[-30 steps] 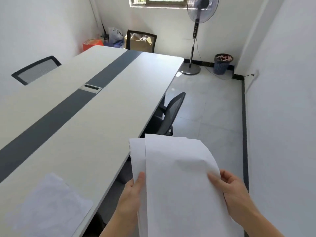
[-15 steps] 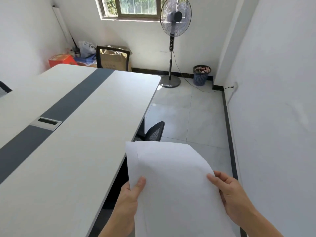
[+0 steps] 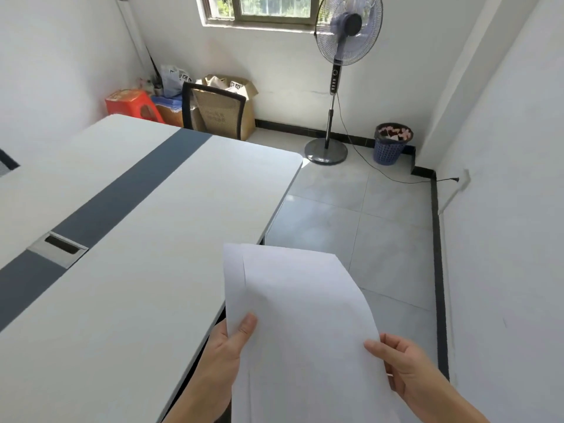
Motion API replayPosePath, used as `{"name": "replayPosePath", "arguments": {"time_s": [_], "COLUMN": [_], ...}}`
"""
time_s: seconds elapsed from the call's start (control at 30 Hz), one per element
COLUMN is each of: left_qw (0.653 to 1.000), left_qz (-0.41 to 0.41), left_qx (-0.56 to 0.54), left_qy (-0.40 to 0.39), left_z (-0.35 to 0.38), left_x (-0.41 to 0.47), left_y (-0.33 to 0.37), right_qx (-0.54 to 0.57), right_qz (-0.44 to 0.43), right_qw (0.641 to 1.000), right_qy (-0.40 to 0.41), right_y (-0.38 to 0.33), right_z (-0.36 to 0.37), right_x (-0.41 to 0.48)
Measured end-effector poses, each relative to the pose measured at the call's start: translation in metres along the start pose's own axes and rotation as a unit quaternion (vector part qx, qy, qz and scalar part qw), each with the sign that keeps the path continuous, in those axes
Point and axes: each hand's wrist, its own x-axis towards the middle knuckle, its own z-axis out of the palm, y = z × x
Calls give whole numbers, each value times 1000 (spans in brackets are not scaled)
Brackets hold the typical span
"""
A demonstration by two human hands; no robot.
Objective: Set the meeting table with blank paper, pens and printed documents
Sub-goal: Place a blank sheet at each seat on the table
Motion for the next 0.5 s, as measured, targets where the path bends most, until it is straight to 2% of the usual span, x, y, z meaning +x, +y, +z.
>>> {"name": "replayPosePath", "arguments": {"time_s": [0.3, 0.5], "left_qw": [992, 960], "left_qz": [22, 28], "left_qx": [-37, -115], "left_qy": [115, 252], "left_z": [83, 82], "left_x": [78, 75], "left_y": [31, 32], "right_qx": [-123, -205], "right_qz": [33, 60], "right_qw": [986, 953], "right_qy": [-108, -213], "right_y": [-121, -162], "right_z": [-53, -22], "right_x": [124, 176]}}
